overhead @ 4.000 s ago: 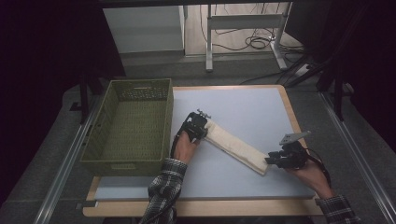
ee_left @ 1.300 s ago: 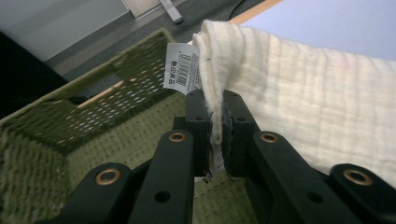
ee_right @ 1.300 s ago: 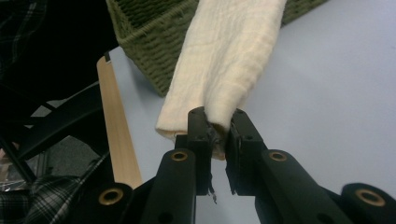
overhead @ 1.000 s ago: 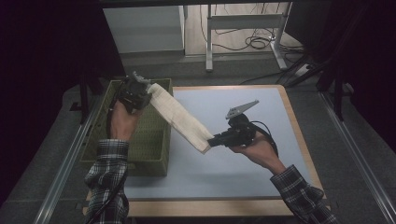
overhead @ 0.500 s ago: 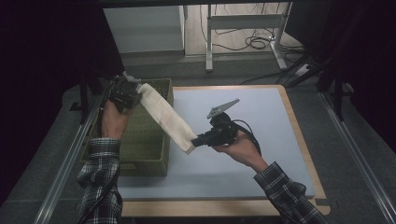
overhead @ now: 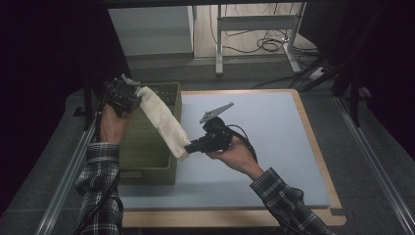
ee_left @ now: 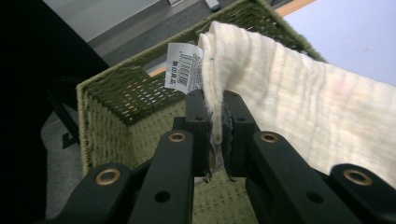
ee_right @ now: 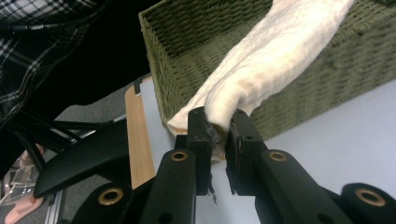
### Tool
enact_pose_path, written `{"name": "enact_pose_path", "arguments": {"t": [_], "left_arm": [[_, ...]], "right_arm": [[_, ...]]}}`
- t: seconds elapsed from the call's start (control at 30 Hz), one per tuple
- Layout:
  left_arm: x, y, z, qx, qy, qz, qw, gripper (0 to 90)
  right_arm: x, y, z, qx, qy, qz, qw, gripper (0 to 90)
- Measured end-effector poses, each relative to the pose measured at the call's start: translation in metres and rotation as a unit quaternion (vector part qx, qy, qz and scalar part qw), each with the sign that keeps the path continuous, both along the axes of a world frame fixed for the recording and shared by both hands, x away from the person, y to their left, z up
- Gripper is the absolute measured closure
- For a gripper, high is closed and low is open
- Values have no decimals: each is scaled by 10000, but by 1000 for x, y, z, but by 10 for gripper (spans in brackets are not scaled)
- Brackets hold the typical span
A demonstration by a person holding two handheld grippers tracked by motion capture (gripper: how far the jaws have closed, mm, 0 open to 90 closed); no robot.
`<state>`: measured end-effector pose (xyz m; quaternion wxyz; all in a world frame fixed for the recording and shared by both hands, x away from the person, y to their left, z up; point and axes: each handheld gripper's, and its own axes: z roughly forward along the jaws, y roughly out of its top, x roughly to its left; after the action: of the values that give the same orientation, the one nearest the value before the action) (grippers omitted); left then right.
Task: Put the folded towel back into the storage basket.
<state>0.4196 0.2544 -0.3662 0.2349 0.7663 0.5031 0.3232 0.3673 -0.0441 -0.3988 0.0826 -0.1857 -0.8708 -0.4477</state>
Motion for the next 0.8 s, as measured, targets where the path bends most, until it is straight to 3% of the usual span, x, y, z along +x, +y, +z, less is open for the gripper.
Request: {"name": "enact_pose_path", "arguments": {"t": [0.63,0.8], "left_arm": [[15,22,-6,374,-60,137,9992,831],[24,26,-10,590,-10,101,9982,831]], "right_arm": [[-2,67,-16,-5,63,-100,9999,807],[1,84,-21,-36,95,-204,9997,806]]}}
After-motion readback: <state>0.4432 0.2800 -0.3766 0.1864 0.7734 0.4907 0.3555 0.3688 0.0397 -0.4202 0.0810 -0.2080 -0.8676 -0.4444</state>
